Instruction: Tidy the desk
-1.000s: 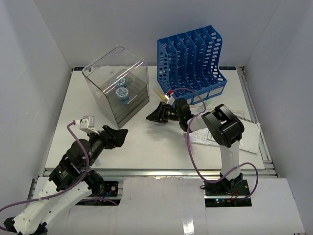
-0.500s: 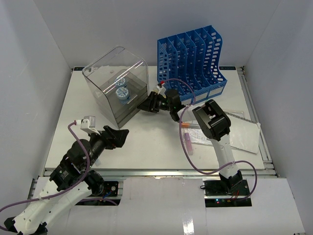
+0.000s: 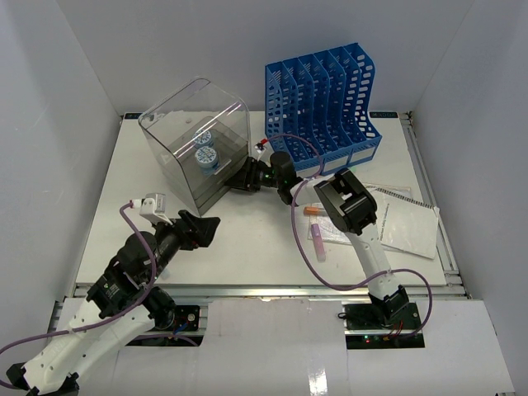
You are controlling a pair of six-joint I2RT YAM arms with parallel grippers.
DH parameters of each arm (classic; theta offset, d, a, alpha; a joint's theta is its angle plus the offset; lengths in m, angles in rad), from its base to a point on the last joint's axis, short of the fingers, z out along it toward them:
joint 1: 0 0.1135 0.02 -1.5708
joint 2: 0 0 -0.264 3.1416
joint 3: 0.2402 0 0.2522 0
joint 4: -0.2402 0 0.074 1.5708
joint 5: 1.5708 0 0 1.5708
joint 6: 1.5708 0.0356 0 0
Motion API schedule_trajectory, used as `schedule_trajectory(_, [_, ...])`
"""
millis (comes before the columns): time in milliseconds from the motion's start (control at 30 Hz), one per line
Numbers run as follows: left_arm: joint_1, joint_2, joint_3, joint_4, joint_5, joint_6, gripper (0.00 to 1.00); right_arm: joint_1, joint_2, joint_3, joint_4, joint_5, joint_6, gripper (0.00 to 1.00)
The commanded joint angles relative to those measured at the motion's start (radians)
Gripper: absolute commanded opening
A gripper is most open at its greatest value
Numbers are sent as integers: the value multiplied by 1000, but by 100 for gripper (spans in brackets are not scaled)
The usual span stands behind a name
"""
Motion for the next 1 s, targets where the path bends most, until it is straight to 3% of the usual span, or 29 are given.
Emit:
schedule_trajectory(0, [0, -15, 22, 17, 11, 18, 98, 4, 47, 57, 55, 18, 65, 43])
schedule_trajectory(100, [0, -23, 26, 11, 13, 18, 98, 3, 50, 54, 64, 18, 70, 34])
schedule_trajectory(267, [0, -24, 16, 12, 20, 7, 98, 1, 24, -7, 107, 14, 79, 10])
schedule_trajectory(367, [0, -29, 6, 14, 24, -1, 98, 0, -2, -61, 125, 10, 77, 8])
schedule_trajectory(767, [0, -51, -18, 10, 67, -12, 98, -13, -186, -313, 180, 10, 39, 8])
schedule_trajectory(967, [0, -71, -24, -2, 62, -35, 98, -14, -186, -292, 187, 3, 33, 43])
